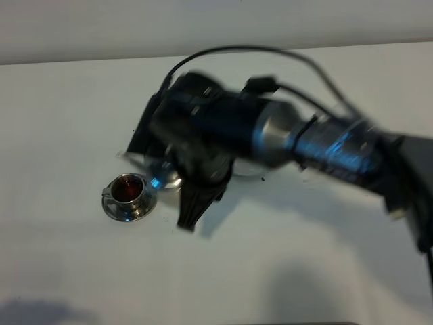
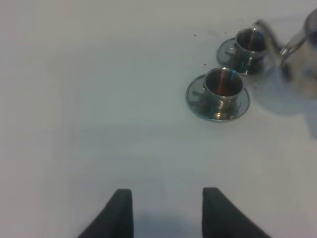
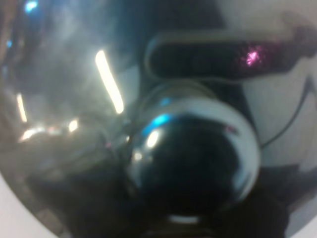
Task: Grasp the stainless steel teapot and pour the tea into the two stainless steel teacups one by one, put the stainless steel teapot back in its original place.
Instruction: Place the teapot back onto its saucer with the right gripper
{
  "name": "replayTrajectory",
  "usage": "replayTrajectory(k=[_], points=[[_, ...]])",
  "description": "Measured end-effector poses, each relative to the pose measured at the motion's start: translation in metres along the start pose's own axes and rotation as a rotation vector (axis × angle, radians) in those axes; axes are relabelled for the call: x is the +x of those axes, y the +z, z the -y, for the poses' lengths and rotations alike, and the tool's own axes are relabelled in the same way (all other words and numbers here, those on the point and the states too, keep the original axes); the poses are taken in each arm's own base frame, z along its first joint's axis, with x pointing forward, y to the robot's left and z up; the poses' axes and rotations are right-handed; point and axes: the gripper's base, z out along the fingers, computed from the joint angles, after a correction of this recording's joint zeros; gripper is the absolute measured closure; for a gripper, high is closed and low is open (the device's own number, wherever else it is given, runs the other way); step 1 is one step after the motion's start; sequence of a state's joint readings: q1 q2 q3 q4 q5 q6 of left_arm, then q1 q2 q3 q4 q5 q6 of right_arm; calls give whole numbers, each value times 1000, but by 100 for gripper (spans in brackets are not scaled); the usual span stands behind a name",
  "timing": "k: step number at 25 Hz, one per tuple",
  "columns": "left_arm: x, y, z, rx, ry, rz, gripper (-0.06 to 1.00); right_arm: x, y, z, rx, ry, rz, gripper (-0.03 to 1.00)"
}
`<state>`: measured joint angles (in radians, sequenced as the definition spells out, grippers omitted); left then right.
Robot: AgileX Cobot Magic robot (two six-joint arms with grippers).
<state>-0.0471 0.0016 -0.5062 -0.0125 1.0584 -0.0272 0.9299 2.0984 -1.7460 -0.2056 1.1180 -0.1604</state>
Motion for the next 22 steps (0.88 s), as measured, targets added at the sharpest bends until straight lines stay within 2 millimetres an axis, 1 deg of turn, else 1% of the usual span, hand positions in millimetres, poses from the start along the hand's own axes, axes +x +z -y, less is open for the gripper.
replayTrajectory(k=[6, 8, 10, 12, 14, 16, 19, 22], points=[[0, 0, 0, 0, 0, 0, 58, 25, 10, 64, -9, 110, -26, 79], [0, 0, 0, 0, 0, 0, 58, 34, 13, 83, 1, 129, -24, 79], [0, 0, 0, 0, 0, 0, 58, 42, 15, 100, 2, 160, -21, 79], [0, 0, 0, 0, 0, 0, 58, 47, 17, 111, -8, 183, -1, 79], [0, 0, 0, 0, 0, 0, 58, 50, 20, 119, -6, 189, 17, 79], [0, 0, 0, 0, 0, 0, 58, 51, 27, 123, -8, 191, 19, 79], [0, 0, 0, 0, 0, 0, 58, 51, 47, 120, -35, 192, -12, 79], [0, 0, 0, 0, 0, 0, 58, 50, 62, 117, -58, 192, -32, 79]])
